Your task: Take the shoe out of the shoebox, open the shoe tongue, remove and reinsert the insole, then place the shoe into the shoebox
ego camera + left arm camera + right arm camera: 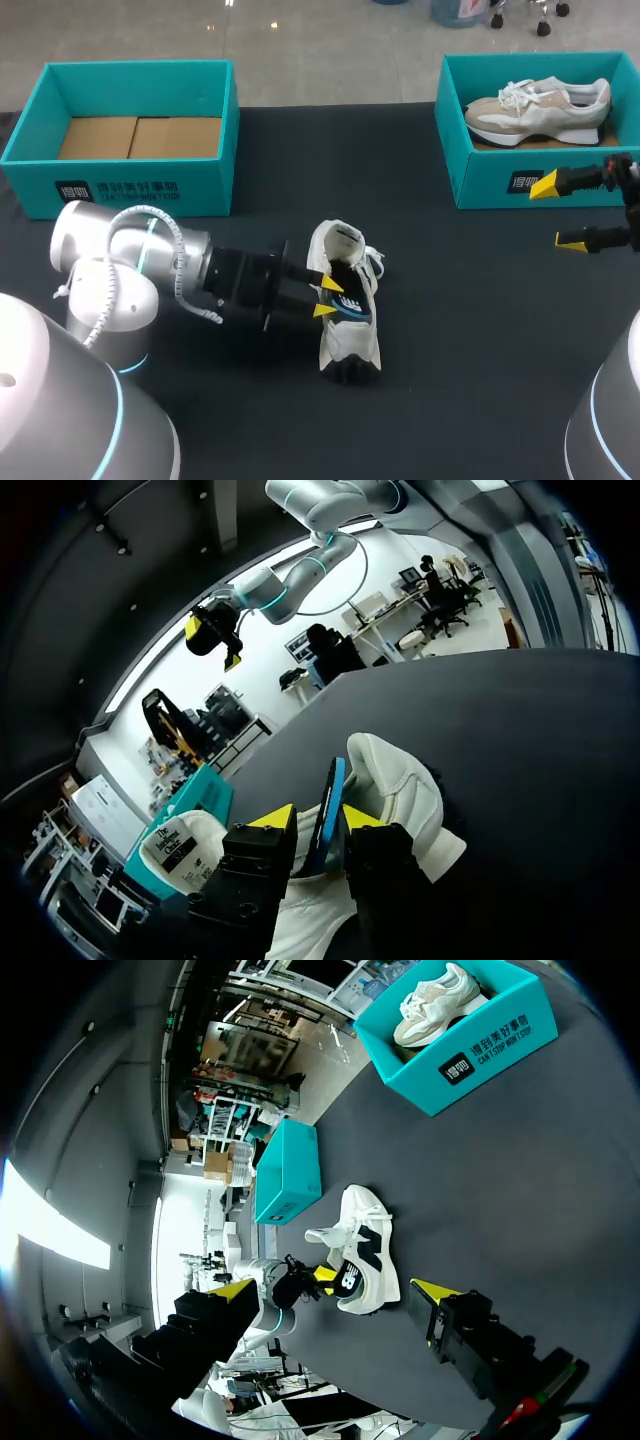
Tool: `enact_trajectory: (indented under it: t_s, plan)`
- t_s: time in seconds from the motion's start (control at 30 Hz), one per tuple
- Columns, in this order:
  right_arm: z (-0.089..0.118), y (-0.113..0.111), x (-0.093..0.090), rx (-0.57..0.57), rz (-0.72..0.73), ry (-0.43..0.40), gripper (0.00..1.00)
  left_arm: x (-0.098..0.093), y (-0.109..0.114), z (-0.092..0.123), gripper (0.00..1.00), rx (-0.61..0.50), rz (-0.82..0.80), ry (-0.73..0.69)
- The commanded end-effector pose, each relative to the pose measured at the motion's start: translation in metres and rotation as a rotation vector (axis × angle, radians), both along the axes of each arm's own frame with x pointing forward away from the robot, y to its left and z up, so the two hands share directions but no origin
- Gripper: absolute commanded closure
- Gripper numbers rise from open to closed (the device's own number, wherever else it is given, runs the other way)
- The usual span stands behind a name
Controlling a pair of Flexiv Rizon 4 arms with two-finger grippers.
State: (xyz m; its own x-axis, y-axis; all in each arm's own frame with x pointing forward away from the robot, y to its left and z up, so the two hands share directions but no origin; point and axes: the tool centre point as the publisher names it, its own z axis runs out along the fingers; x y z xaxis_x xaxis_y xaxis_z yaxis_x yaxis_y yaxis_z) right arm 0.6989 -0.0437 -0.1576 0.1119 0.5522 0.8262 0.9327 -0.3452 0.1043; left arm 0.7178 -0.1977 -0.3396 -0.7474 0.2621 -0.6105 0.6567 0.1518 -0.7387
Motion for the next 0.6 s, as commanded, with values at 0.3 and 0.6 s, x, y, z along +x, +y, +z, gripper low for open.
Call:
enact_trajectory:
  t_s: [0.3,0.6]
  plan:
    - [-0.0005,0.0007,-0.0007,-0.003,-0.003,0.002,0.00,-0.0058,-0.0100,-0.0106,1.00,0.031,-0.052,0.032]
    - [-0.0005,0.0007,-0.0007,-0.003,-0.003,0.002,0.00,-0.0074,-0.0011,-0.0049,0.53,0.039,-0.042,0.026]
